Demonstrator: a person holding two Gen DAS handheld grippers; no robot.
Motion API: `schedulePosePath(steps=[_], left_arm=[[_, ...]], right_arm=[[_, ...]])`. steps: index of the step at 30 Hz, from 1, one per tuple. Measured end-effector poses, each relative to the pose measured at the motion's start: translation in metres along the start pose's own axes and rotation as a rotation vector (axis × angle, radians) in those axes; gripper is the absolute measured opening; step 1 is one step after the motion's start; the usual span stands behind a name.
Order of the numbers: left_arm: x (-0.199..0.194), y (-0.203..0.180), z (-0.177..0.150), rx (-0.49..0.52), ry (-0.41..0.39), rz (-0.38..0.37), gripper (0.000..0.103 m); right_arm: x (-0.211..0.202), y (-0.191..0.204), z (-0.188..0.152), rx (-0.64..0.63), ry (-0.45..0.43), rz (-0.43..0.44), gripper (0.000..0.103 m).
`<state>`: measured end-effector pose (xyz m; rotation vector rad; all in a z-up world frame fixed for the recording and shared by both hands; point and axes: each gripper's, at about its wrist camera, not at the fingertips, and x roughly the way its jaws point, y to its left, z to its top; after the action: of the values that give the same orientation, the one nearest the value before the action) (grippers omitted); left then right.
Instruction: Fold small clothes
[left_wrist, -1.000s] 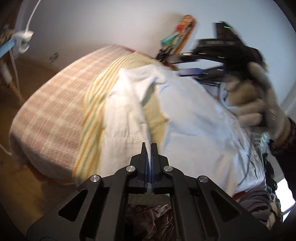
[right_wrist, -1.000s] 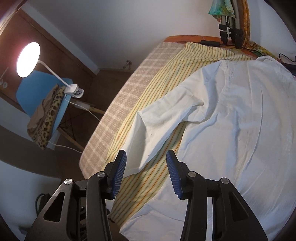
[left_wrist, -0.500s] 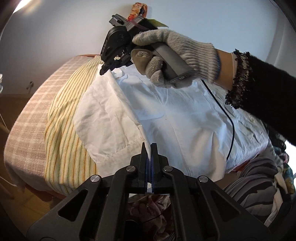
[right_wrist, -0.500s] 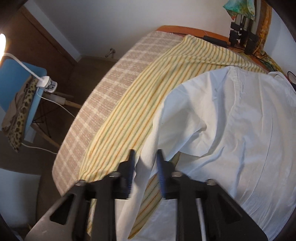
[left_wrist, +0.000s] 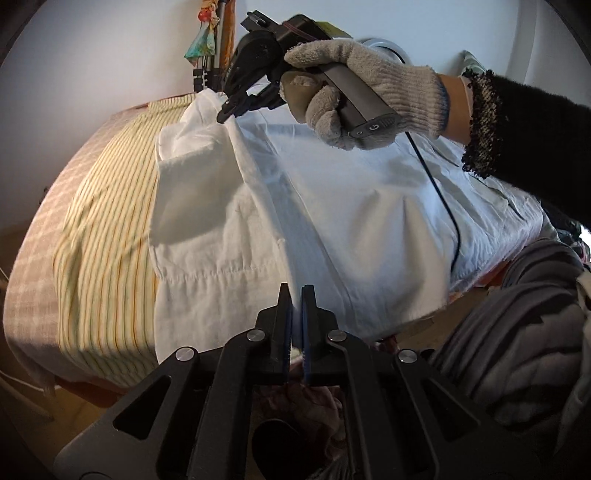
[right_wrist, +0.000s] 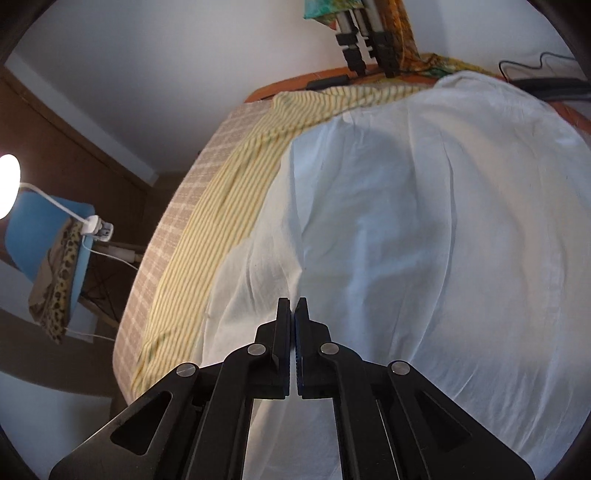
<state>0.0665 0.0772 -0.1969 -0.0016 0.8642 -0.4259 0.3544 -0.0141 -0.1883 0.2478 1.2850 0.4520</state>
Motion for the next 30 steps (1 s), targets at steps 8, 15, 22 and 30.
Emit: schedulePosePath(steps=[8,15,22,30], left_arm=[[-0.051,0.021,-0.023,-0.139,-0.046,0.023,0.023],[-0.042,0.066,-0.023,-0.318,-0.069,0.096,0.023],[-0.009,0.079,-0.024,-0.401,-0.036,0.057,0.046],[-0.009,0.079,-0.029,-0.443,-0.083,0.049,0.024]], right_arm=[[-0.047,0.009,-0.032,-0.092,0.010,-0.050,0.012],[-0.155,0.027,-0.080,-0.232,-0.084,0.008,0.022],[-0.186,0.048,-0.082,-0.330,-0.179,-0.014,0.033],[-0.111,0.072,-0.040,-0.237,-0.095,0.006,0.057]])
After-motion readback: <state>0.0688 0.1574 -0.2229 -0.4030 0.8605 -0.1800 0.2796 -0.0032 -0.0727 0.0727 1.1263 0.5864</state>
